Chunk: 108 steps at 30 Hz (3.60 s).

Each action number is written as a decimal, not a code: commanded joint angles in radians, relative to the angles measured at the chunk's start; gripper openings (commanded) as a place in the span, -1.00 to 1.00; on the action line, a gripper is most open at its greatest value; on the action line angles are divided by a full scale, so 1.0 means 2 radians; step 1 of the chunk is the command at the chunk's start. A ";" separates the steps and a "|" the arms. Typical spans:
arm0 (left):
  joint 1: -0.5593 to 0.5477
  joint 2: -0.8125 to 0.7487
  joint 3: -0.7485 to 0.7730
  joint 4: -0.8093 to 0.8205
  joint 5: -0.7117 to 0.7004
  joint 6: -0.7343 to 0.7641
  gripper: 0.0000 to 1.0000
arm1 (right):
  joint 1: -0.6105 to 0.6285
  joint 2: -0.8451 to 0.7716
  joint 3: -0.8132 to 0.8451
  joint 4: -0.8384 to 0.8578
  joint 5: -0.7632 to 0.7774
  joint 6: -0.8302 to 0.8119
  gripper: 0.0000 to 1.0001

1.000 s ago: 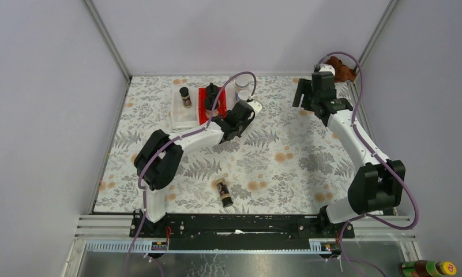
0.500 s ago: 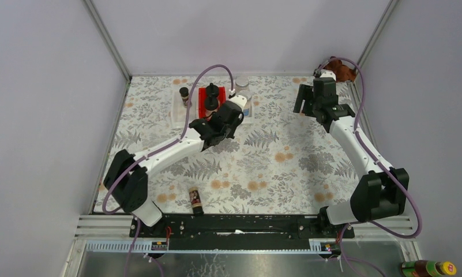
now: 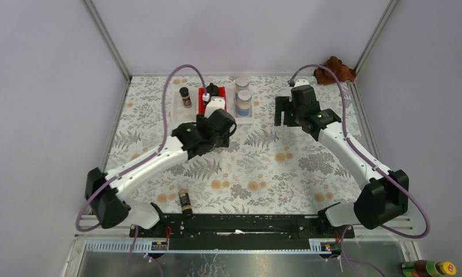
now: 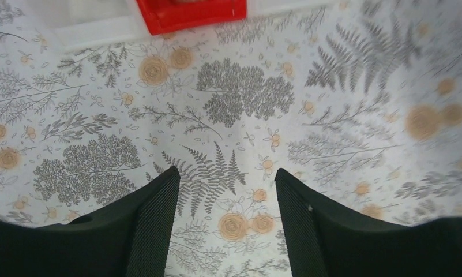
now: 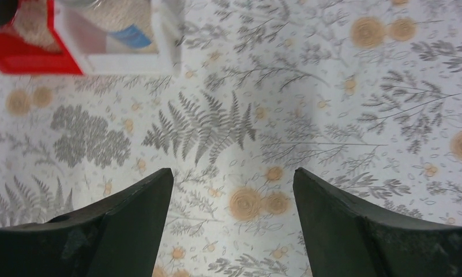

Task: Organize the condiment bottles
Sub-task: Pick up the bottle from the corner of the board.

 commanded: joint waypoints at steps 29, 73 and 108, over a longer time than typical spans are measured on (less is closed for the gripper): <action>-0.013 -0.233 -0.010 0.258 -0.031 0.162 0.54 | 0.384 0.133 0.099 -0.050 -0.024 0.000 0.75; -0.023 -0.227 0.054 0.237 0.058 0.222 0.53 | 0.504 0.421 0.393 -0.130 -0.034 0.108 0.69; -0.023 -0.243 0.042 0.233 0.093 0.232 0.53 | 0.505 0.472 0.353 -0.127 -0.011 0.173 -0.11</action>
